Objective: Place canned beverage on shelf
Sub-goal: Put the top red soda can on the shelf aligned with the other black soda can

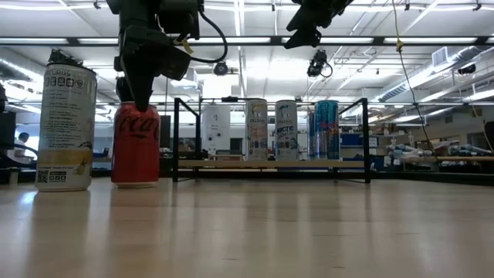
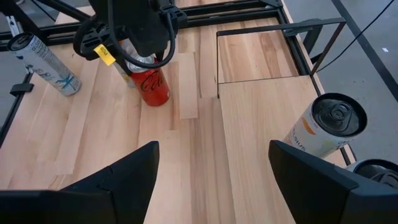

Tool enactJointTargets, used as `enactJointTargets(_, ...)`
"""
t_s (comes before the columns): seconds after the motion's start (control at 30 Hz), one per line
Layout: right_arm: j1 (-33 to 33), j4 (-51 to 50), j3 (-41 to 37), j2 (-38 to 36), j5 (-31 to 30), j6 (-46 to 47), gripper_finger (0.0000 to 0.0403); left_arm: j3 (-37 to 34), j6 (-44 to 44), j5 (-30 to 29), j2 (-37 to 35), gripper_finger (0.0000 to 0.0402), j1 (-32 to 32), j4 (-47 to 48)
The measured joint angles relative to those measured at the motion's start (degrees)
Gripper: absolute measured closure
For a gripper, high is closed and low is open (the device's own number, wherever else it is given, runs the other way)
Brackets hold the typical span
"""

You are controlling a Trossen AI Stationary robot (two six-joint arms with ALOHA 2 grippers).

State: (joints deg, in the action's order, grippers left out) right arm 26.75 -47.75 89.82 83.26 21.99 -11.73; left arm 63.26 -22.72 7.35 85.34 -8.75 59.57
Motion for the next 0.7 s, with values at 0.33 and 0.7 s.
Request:
enactJointTargets(0.33,0.0,0.0,0.0,0.0,0.0,0.0,0.0091,-0.1,-0.4,-1.6,0.0,0.0124,0.0,0.0)
enactJointTargets(0.7,0.0,0.0,0.0,0.0,0.0,0.0,0.0091,3.4,0.9,-2.7,0.6,0.0124,0.0,3.5)
